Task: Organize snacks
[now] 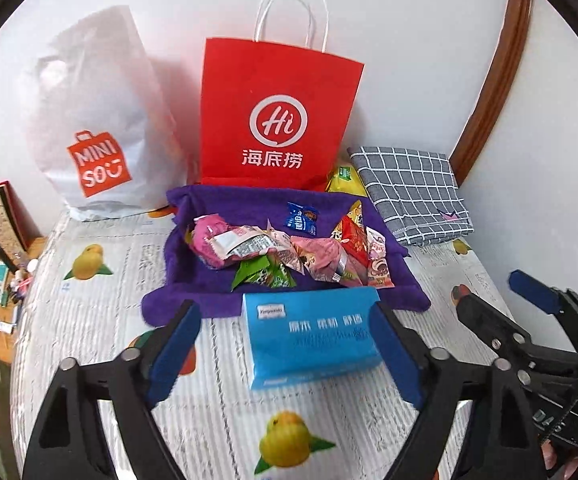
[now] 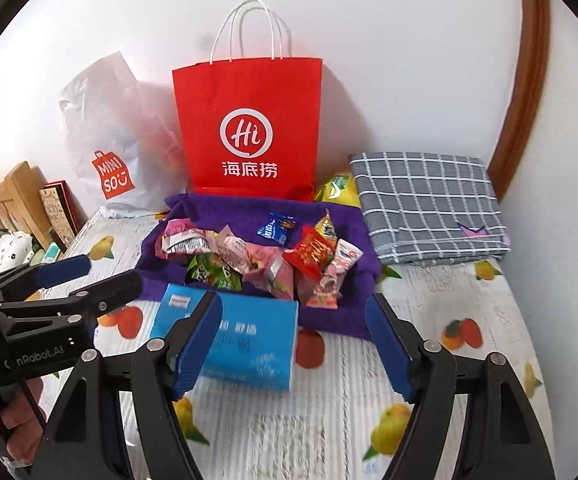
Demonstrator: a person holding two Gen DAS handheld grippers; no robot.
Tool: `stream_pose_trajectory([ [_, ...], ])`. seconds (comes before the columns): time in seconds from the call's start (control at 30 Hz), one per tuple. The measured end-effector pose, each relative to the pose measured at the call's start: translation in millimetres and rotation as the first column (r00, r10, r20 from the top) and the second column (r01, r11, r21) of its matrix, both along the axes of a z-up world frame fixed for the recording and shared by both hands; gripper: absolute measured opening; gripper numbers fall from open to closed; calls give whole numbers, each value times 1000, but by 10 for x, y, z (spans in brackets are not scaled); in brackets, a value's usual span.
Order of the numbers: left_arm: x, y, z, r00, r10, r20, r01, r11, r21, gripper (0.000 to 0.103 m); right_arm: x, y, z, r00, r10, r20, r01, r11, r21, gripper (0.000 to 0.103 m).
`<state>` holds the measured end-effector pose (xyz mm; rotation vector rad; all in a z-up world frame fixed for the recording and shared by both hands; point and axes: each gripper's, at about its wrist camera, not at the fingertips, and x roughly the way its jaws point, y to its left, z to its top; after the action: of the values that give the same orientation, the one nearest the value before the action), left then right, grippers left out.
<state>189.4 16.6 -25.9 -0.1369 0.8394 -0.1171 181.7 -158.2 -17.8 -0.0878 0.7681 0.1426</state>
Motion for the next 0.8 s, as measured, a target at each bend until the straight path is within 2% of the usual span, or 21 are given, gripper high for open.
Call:
stream_pose_trajectory([
  [0.07, -91, -18, 30, 1000, 9, 14, -10, 1000, 12, 89, -114, 2, 46, 1000, -6, 18, 6, 1000, 1, 91],
  [0.27, -358, -25, 96, 999, 25, 32, -25, 999, 20, 92, -387, -8, 80, 999, -30, 30, 31, 1000, -6, 96],
  [0.43, -534, -19, 143, 997, 49, 59, -53, 997, 59, 92, -569, -26, 73, 998, -56, 30, 57, 998, -20, 96],
  [0.8, -743, -82, 227, 996, 38, 77, -44, 996, 76, 92, -823, -137, 146, 995, -93, 30, 92, 995, 23, 97],
])
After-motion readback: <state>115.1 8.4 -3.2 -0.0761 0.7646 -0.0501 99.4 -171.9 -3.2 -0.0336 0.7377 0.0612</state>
